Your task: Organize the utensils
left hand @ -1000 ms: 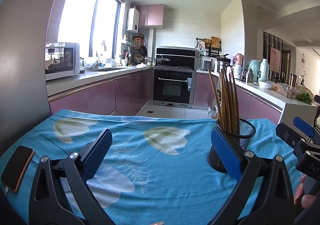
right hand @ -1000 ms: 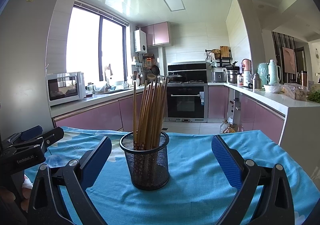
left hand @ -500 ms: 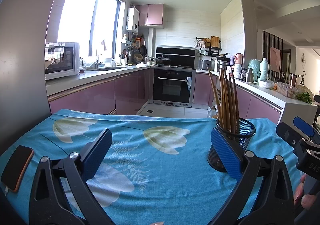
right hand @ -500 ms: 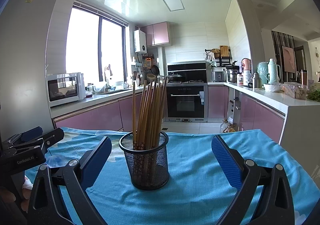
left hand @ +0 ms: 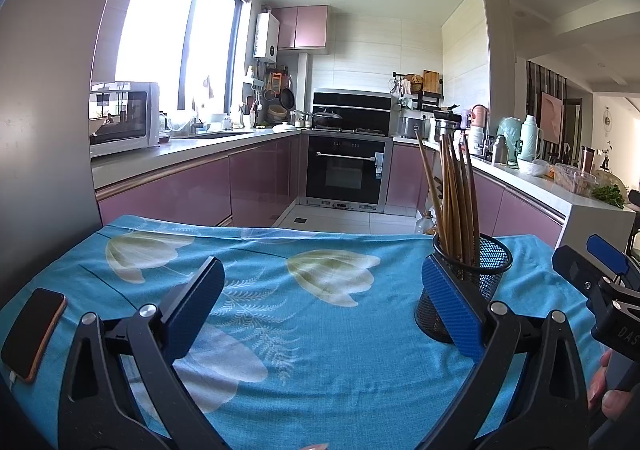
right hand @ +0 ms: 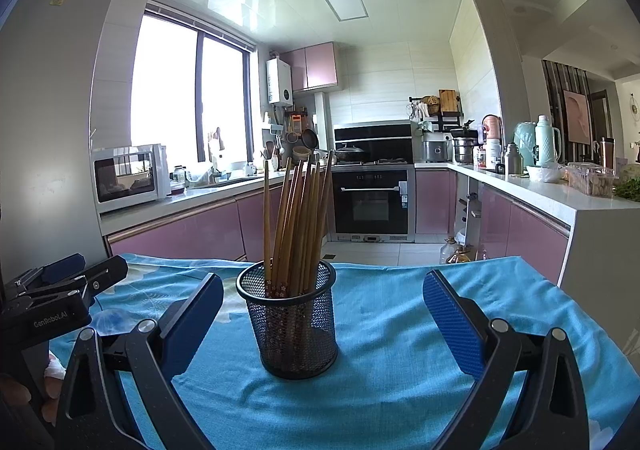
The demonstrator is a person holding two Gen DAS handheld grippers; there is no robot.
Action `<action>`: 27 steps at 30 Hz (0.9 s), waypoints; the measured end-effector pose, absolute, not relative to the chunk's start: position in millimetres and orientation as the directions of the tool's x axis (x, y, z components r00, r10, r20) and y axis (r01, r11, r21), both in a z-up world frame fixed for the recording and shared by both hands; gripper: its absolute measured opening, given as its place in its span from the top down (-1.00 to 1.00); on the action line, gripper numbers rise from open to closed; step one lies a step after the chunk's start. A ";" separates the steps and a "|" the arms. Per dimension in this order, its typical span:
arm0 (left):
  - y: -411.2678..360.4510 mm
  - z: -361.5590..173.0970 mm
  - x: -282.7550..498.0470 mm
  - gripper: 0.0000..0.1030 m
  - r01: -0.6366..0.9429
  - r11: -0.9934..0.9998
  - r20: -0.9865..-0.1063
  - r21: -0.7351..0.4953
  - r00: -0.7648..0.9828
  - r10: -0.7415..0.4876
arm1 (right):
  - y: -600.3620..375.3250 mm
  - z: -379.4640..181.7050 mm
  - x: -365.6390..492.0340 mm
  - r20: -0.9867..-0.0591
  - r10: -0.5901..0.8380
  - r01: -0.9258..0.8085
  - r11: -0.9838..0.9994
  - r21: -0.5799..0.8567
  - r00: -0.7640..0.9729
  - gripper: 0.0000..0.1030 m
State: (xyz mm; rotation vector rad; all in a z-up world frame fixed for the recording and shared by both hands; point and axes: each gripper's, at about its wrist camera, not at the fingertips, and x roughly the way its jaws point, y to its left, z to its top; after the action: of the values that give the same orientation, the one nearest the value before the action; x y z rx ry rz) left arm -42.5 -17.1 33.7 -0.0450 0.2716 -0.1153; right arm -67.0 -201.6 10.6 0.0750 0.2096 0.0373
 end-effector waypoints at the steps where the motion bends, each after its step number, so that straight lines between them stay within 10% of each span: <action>1: -16.8 33.3 -42.9 -0.89 0.107 0.992 -0.266 -0.059 0.957 -0.119 | -201.9 10.7 -66.9 -0.205 0.045 -0.030 0.996 0.078 0.978 -0.88; 27: -22.7 32.1 -45.3 -0.89 0.123 0.991 -0.284 -0.054 0.950 -0.133 | -200.8 5.5 -67.1 -0.217 0.050 -0.032 0.996 0.084 0.975 -0.88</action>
State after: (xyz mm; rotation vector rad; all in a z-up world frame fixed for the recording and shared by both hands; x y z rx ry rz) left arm -45.3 -22.7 32.1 -0.0357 0.2908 -0.1300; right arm -67.1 -200.8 5.5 0.0800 0.2204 0.0413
